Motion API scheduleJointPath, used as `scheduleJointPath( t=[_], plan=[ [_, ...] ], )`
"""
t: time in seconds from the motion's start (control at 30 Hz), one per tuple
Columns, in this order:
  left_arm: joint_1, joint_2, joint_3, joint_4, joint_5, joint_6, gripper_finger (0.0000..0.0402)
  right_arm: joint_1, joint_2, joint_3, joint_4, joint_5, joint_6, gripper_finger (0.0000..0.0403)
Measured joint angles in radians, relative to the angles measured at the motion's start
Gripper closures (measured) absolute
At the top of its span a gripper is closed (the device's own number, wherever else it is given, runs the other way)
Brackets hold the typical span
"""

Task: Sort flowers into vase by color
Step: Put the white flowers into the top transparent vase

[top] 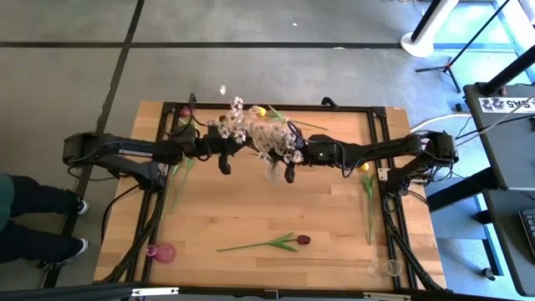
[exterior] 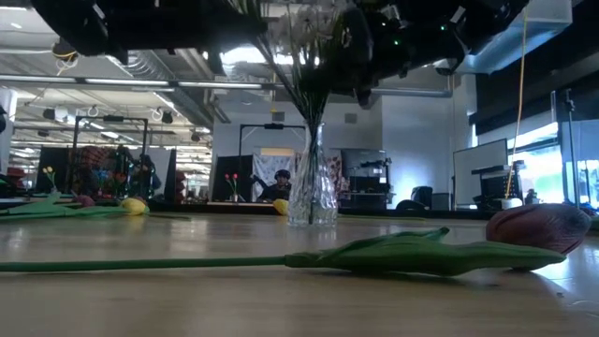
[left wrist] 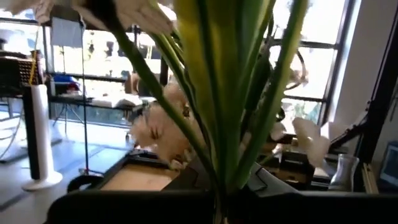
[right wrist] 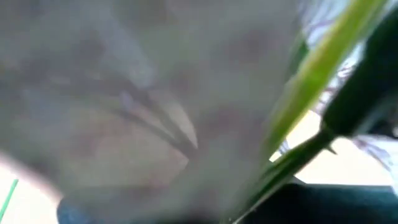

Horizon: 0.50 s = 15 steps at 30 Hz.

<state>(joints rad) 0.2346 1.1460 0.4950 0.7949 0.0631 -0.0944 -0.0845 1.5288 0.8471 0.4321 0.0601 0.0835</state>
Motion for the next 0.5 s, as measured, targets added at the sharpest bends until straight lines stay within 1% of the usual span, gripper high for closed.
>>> scheduleJointPath(
  t=[0.1,0.17,0.33,0.5],
  plan=[
    [0.013,-0.064,0.0,-0.015,-0.003,0.008,0.0392,0.0,0.0,0.0,-0.006,-0.008,-0.033,0.0393],
    [0.017,-0.105,0.0,-0.017,-0.004,0.02,0.0392,0.0,0.0,0.0,-0.009,-0.008,-0.044,0.0381],
    [0.017,-0.22,0.0,-0.019,0.007,0.025,0.0392,0.0,0.001,-0.002,-0.027,0.0,-0.083,0.033],
    [0.014,-0.338,0.0,-0.029,0.039,-0.019,0.0392,0.0,0.0,-0.002,-0.027,0.0,-0.132,0.0276]
  ],
)
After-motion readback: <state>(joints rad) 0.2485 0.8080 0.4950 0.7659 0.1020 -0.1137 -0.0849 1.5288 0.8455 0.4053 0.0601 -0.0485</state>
